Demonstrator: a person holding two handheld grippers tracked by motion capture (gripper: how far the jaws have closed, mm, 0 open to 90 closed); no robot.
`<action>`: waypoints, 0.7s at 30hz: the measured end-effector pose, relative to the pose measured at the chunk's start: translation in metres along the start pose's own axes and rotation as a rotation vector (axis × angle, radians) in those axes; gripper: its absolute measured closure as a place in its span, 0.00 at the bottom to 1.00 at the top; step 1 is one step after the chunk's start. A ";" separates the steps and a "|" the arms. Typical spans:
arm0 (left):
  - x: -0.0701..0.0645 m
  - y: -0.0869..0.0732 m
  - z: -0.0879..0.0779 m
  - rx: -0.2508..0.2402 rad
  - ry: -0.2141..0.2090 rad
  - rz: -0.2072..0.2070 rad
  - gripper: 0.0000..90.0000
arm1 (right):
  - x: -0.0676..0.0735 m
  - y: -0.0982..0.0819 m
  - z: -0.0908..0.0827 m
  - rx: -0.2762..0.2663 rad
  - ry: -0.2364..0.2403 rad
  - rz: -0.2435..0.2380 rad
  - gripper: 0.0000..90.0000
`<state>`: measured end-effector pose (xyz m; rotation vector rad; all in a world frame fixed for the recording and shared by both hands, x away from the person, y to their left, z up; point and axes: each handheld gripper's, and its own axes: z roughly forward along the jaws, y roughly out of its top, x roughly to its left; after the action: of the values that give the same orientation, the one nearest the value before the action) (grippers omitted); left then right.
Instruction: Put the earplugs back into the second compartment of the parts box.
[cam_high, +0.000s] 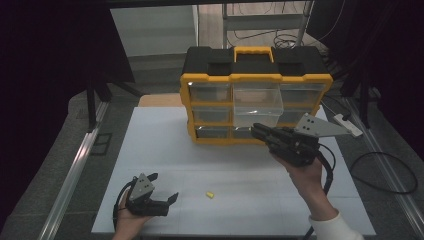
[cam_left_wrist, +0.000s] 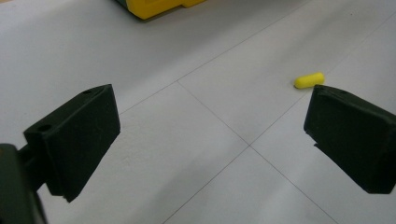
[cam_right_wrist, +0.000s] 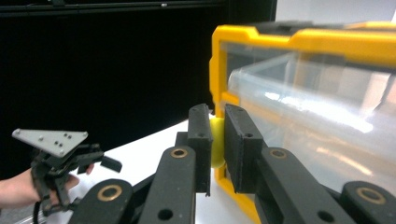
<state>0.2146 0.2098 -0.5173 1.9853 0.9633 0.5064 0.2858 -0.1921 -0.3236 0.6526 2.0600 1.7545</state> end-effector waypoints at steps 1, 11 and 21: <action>0.000 0.000 0.000 0.000 -0.001 -0.001 0.04 | -0.001 0.005 0.000 -0.003 -0.004 -0.001 0.90; 0.001 0.000 0.000 0.001 -0.002 -0.002 0.04 | -0.021 0.026 0.002 -0.012 -0.060 0.014 0.90; 0.001 -0.001 0.001 0.001 0.001 -0.001 0.04 | -0.051 0.044 0.011 0.001 -0.151 0.034 0.90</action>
<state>0.2152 0.2105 -0.5182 1.9851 0.9652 0.5069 0.3391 -0.2062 -0.2836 0.7988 1.9589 1.6680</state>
